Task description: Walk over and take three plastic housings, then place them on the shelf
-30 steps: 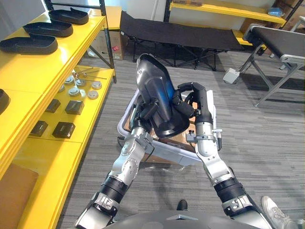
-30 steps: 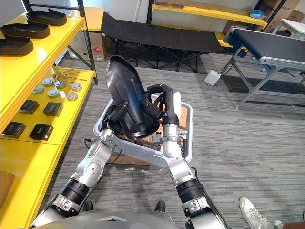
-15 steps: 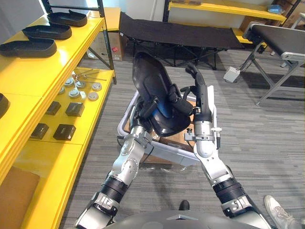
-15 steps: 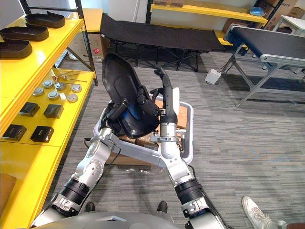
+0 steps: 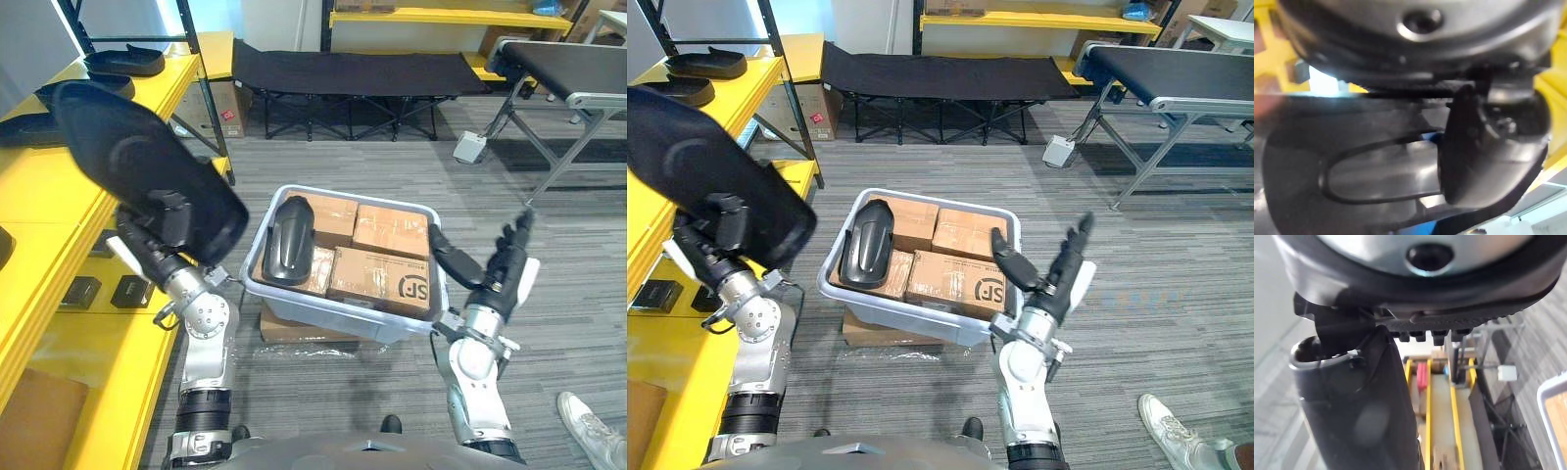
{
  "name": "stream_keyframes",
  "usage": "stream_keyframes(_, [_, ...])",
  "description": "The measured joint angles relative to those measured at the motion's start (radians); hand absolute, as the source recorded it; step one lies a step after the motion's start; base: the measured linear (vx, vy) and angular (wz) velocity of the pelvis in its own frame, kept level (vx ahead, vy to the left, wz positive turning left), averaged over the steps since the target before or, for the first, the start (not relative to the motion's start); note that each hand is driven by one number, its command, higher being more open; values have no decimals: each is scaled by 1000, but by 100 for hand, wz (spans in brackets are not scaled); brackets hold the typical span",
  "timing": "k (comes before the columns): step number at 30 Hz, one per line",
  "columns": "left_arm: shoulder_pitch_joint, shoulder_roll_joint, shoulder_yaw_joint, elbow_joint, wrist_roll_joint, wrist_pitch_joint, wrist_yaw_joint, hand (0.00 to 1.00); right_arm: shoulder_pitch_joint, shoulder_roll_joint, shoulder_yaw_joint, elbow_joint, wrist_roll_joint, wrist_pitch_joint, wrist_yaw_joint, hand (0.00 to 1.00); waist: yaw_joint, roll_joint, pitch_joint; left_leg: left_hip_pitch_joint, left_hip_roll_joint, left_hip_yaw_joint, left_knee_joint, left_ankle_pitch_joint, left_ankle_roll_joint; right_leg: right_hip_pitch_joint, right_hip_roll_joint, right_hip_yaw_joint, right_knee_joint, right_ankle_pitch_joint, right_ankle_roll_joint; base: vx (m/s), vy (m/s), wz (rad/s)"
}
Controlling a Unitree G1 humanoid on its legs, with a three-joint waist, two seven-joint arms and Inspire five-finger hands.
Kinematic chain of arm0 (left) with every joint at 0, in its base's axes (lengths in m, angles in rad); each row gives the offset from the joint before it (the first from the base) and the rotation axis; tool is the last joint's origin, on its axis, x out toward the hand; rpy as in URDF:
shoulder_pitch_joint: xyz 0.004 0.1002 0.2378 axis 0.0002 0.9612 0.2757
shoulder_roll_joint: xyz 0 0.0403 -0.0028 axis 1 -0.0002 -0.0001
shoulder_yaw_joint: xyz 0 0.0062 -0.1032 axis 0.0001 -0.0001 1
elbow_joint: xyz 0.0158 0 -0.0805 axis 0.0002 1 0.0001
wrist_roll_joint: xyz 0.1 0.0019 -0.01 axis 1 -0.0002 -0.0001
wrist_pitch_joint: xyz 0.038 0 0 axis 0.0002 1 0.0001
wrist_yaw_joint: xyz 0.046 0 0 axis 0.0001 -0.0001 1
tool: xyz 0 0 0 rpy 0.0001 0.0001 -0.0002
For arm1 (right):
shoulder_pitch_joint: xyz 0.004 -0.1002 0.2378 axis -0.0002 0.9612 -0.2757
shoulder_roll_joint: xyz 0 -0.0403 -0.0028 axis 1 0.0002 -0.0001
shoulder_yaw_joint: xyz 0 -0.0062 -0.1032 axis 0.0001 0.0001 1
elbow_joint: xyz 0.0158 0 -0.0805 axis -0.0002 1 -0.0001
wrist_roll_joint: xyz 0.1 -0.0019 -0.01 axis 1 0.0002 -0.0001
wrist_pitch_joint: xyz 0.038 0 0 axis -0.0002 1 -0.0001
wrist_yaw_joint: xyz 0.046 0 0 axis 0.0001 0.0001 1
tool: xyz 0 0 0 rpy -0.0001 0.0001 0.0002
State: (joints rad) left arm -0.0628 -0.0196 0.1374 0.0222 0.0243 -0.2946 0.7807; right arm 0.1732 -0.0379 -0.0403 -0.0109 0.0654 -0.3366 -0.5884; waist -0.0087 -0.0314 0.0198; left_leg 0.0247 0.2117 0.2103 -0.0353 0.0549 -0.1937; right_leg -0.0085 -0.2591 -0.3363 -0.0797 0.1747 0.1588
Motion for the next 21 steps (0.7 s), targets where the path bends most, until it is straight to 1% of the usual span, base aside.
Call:
stream_keyframes(1, [6,0,10,-13,39,-2,31,0,13,4,-15,0,0,-12,-10,100,-1,0,0,0,0,2,1,-3,3,-1,0,1,0,0,0,0,0,0])
stream_keyframes(2, [13,0,14,-24,57,-2,42,0,17,4,-23,0,0,-16,-12,100,-5,0,0,0,0,3,1,-3,3,-1,-1,1,0,0,0,0,0,0])
stream_keyframes(3, [33,3,21,-46,77,-10,56,0,20,6,-26,0,0,-23,-11,100,-16,1,-1,0,0,3,1,-4,3,-2,-1,1,0,-1,-1,0,0,0])
stream_keyframes(5, [40,2,28,-53,98,-12,60,0,24,8,-35,0,1,-38,1,100,-21,5,-3,0,0,4,1,-5,3,-3,-1,1,-1,-4,-3,0,0,0])
stream_keyframes(6, [43,2,30,-53,64,-27,36,0,33,8,-48,0,48,-62,72,100,-22,10,-5,-1,0,4,1,-6,4,-4,-1,0,-5,-8,-8,0,0,0])
stream_keyframes(7, [46,1,32,-54,41,-37,18,0,36,8,-53,0,77,-64,113,100,-23,12,-6,-2,0,4,0,-6,4,-5,-1,0,-5,-9,-8,0,0,0])
stream_keyframes(8, [68,-1,35,-68,-1,-52,-22,0,46,8,-58,0,114,-63,181,100,-24,16,-8,-4,0,4,0,-6,5,-7,-1,0,-5,-10,-9,0,0,0])
stream_keyframes(9, [85,-3,33,-81,-25,-62,-47,0,52,8,-59,0,121,-62,204,100,-24,19,-7,-6,0,4,0,-6,5,-7,-1,-1,-5,-10,-9,0,0,0])
stream_keyframes(10, [126,-10,29,-117,-84,-73,-106,0,61,8,-57,0,128,-47,233,100,-25,24,-7,-9,0,3,0,-6,5,-9,-1,-3,-5,-10,-9,14,-3,7])
stream_keyframes(11, [168,-21,24,-157,-144,-78,-167,0,69,8,-54,0,128,-24,240,100,-23,29,-8,-14,0,-3,2,-5,5,-9,-1,-9,-2,-7,-4,20,-3,10])
stream_keyframes(12, [189,-25,23,-174,-164,-79,-195,0,73,8,-53,0,131,-13,245,100,-21,31,-7,-16,0,-6,3,-4,2,-8,-1,-12,0,-7,-3,36,-2,13])
stream_keyframes(13, [235,-25,21,-203,-221,-91,-261,0,82,8,-50,0,149,4,259,100,-16,36,-7,-18,0,-11,5,-4,2,-5,-1,-16,0,-6,-2,32,0,10])
stream_keyframes(15, [263,-23,23,-226,-290,-97,-314,0,88,8,-47,0,156,9,269,100,-4,39,-7,-21,0,-16,8,-4,2,-2,-2,-22,0,-6,-2,21,1,10])
stream_keyframes(17, [273,-23,28,-249,-337,-97,-364,0,87,8,-48,0,199,10,297,100,7,39,-6,-23,0,-34,14,-6,3,15,-3,-41,0,-11,2,2,0,21])
stream_keyframes(19, [293,-20,40,-285,-332,-97,-400,0,82,8,-41,0,197,9,313,100,9,39,-6,-26,0,-48,15,-10,8,25,-4,-57,0,-17,5,-10,1,23])
stream_keyframes(21, [316,-12,41,-325,-331,-99,-432,0,81,3,-28,-4,197,9,332,100,14,42,-7,-36,0,-61,18,-11,8,27,-4,-71,0,-27,-2,-9,2,20])
